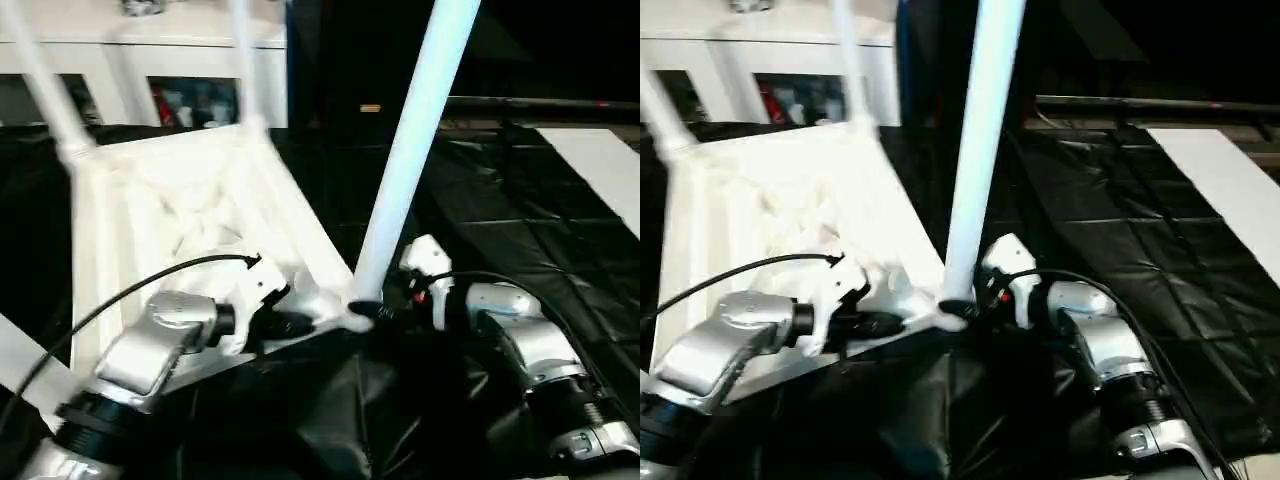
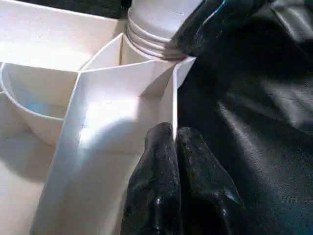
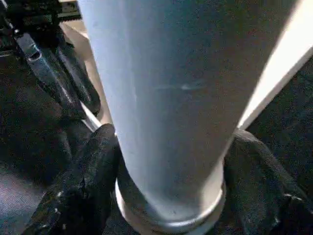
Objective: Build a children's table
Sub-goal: Rotate leg to tighten
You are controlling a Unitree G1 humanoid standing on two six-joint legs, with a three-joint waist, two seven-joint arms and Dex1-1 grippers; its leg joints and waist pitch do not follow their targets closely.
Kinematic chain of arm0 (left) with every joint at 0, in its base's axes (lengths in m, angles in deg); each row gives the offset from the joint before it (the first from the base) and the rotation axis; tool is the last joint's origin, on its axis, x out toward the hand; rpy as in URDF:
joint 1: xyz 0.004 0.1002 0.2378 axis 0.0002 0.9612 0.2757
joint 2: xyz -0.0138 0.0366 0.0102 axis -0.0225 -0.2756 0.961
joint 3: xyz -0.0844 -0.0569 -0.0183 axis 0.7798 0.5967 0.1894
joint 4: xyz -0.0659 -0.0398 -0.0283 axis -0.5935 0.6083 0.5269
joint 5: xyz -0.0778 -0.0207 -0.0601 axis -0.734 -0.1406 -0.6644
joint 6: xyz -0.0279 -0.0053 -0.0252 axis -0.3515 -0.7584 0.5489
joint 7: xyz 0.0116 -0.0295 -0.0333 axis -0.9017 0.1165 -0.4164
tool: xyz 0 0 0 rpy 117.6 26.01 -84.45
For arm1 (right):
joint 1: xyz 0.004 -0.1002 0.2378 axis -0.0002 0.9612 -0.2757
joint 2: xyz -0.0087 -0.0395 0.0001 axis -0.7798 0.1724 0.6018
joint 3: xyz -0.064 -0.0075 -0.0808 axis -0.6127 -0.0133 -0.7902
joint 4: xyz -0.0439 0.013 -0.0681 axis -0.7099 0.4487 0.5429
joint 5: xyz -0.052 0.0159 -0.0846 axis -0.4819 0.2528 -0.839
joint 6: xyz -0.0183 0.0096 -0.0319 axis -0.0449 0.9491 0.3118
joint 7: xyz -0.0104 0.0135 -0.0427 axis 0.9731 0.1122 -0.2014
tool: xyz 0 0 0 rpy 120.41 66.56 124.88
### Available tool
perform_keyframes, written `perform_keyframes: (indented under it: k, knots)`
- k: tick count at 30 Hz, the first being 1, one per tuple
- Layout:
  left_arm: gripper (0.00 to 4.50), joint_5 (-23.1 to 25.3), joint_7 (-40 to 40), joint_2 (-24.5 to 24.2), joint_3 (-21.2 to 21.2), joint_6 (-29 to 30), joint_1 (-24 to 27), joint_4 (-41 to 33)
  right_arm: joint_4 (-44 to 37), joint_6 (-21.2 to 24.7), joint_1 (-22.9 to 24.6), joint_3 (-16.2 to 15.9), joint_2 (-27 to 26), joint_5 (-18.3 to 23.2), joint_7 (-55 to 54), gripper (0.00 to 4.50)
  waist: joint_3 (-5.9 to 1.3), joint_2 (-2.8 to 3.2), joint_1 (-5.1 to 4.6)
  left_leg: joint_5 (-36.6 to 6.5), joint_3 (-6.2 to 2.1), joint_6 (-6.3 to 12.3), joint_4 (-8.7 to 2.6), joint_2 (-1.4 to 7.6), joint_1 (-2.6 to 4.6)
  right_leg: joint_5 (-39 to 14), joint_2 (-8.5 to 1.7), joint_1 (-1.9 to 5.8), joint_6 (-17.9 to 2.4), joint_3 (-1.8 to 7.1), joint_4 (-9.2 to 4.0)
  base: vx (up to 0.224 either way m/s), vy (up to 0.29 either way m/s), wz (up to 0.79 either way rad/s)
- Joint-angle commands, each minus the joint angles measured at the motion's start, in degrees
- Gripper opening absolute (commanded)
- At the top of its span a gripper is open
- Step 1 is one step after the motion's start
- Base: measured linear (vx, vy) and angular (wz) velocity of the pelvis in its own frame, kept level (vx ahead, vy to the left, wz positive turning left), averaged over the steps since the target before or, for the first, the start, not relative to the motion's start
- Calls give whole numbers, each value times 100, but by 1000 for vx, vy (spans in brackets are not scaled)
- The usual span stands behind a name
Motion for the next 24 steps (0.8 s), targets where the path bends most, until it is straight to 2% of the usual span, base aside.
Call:
perform_keyframes:
  k: [1,2,3,8,17,20,21,22,23,24]
  knots:
    - [0,-166,-184,73,-157,-52,-113,-63,111,-118,-94,-47,25,-62,27,319,-311,68,-22,-1528,-78,-8,-412,149,123,-1197,-258,209,-1252,186,-370,0,0,0]
    - [0,-166,-174,74,-161,-54,-121,-55,145,-118,-109,-48,15,-60,20,301,-308,87,-12,-1519,-80,-11,-412,147,123,-1173,-257,212,-1248,187,-365,0,0,0]
    - [0,-166,-175,74,-161,-54,-122,-55,146,-118,-110,-48,15,-60,21,291,-309,75,-14,-1525,-76,-7,-412,144,121,-1174,-255,215,-1244,187,-371,0,0,0]
    - [0,-176,-251,56,-183,-70,-155,-13,188,-102,-120,-37,51,-54,84,266,-316,105,-22,-1518,-82,-11,-410,144,125,-1090,-245,226,-1267,179,-362,0,0,0]
    - [0,-103,-58,174,-147,-49,-164,127,190,-78,11,55,5,-71,-158,262,-317,111,-25,-1504,-75,-16,-401,143,133,-1038,-243,226,-1304,181,-362,0,0,0]
    - [0,30,475,433,-13,-46,-198,374,458,10,4,444,-363,-39,-1127,262,-292,76,-71,-1736,-83,-113,-419,134,135,-1554,-252,208,-1186,183,-411,0,0,0]
    - [0,92,709,547,36,-36,-229,467,530,18,18,563,-494,-53,-1497,262,-293,26,-95,-1771,-79,-117,-416,129,132,-1671,-247,203,-1145,179,-426,0,0,0]
    - [0,140,1135,812,170,45,-302,657,635,69,53,806,-791,-53,-2278,262,-287,3,-120,-1810,-87,-144,-419,126,133,-1903,-257,193,-1061,179,-449,0,0,0]
    - [0,143,1252,895,213,74,-323,715,661,91,63,878,-883,-50,-2513,261,-275,30,-151,-1839,-102,-194,-426,122,127,-2105,-263,180,-978,178,-462,0,0,0]
    - [0,205,1520,1032,275,48,-363,854,713,81,75,988,-1042,-94,-2978,261,-281,28,-161,-1884,-107,-203,-428,122,135,-2219,-262,177,-924,171,-477,0,0,0]
